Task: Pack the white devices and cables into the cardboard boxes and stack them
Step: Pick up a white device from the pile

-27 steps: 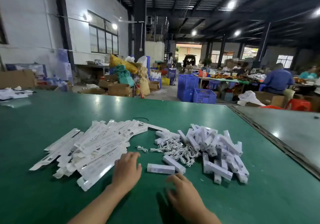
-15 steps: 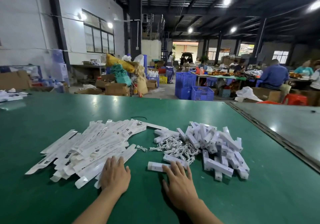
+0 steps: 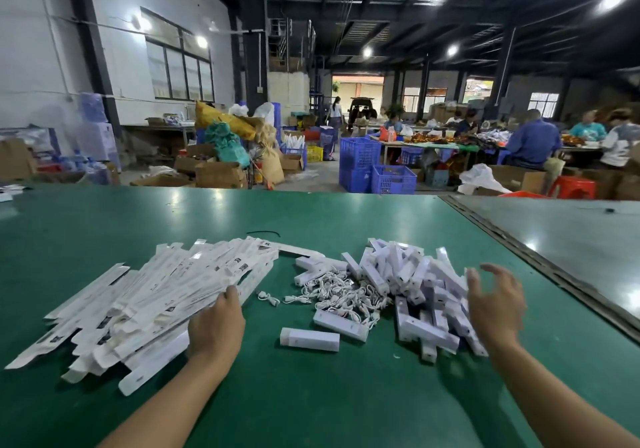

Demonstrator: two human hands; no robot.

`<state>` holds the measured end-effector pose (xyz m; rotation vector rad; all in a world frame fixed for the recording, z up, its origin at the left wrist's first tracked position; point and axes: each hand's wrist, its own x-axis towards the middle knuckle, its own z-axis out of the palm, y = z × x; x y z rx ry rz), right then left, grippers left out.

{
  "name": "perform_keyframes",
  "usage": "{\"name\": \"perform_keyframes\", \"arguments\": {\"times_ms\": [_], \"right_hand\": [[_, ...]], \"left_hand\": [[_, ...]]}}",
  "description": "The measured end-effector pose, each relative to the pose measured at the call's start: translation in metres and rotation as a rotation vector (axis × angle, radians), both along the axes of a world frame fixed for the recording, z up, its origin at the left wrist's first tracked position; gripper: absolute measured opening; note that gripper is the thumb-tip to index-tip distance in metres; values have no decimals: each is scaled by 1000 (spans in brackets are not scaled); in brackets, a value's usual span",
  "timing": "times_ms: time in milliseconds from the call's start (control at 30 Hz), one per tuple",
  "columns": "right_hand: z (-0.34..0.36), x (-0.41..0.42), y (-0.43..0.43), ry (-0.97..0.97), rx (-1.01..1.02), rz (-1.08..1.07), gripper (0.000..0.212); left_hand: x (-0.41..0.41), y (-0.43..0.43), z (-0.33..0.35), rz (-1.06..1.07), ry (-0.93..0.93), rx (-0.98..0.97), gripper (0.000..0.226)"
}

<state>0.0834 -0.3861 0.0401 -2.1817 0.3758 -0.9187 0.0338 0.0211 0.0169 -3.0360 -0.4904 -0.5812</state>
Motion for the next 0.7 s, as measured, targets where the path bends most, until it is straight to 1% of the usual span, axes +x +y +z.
{"name": "perform_keyframes", "arguments": {"times_ms": [33, 100, 167, 233, 333, 400, 467, 533, 633, 700], "right_hand": [[-4, 8, -15, 20, 110, -22, 42], [-14, 23, -38, 78, 283, 29, 51], [-23, 35, -52, 132, 403, 123, 59], [-32, 45, -55, 161, 458, 194, 63], [-43, 60, -47, 180, 450, 294, 66], [-45, 68, -39, 222, 418, 390, 70], [-45, 72, -32, 277, 387, 492, 78], [-46, 77, -28, 302, 376, 559, 82], [-47, 83, -27, 326, 347, 617, 82], [-48, 85, -26, 335, 338, 651, 80]], "left_hand": [[4, -5, 7, -1, -85, -60, 33], [9, -20, 19, -67, -255, -149, 24], [9, -37, 23, -183, -412, -131, 19], [6, -55, 18, -275, -502, -105, 22], [7, -83, 2, -424, -542, -26, 23], [9, -99, -6, -526, -523, -8, 25], [10, -110, -14, -575, -444, -50, 29], [15, -116, -24, -582, -307, -76, 37], [23, -121, -37, -554, -8, -90, 52], [28, -118, -39, -556, 46, -42, 50]]}}
